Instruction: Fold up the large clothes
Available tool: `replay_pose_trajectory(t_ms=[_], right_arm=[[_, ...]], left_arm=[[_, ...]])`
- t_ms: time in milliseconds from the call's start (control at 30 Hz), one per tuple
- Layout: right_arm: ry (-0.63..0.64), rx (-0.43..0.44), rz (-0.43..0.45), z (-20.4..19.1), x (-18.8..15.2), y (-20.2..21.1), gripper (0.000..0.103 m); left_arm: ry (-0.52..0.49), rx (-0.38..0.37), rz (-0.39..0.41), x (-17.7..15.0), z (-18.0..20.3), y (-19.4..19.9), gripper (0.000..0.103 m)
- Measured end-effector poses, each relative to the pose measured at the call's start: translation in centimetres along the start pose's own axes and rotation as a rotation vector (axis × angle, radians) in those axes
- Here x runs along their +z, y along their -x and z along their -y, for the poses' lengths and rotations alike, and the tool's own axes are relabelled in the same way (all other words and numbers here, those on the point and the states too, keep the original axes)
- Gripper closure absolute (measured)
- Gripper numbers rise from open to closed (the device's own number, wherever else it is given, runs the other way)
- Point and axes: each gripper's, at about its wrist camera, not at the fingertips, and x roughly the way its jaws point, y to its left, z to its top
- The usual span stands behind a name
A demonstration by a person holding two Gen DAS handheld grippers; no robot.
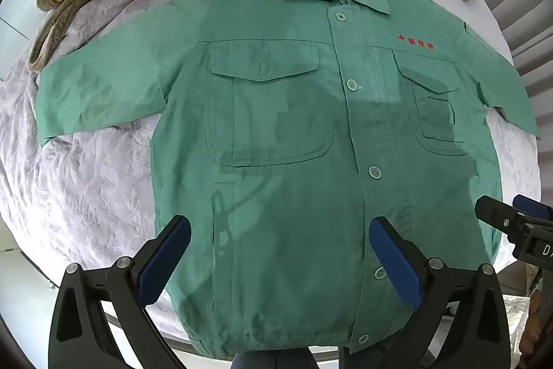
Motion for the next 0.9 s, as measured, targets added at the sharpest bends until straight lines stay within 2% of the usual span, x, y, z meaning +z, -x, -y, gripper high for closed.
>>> replay_pose_trajectory(t_ms=[900], right_arm=[[0.008, 0.004, 0.000, -0.39, 0.11, -0.18, 0.000]], left_arm=[[-0.008, 0.003, -0.009, -0.16, -0.03, -0.03, 0.000]])
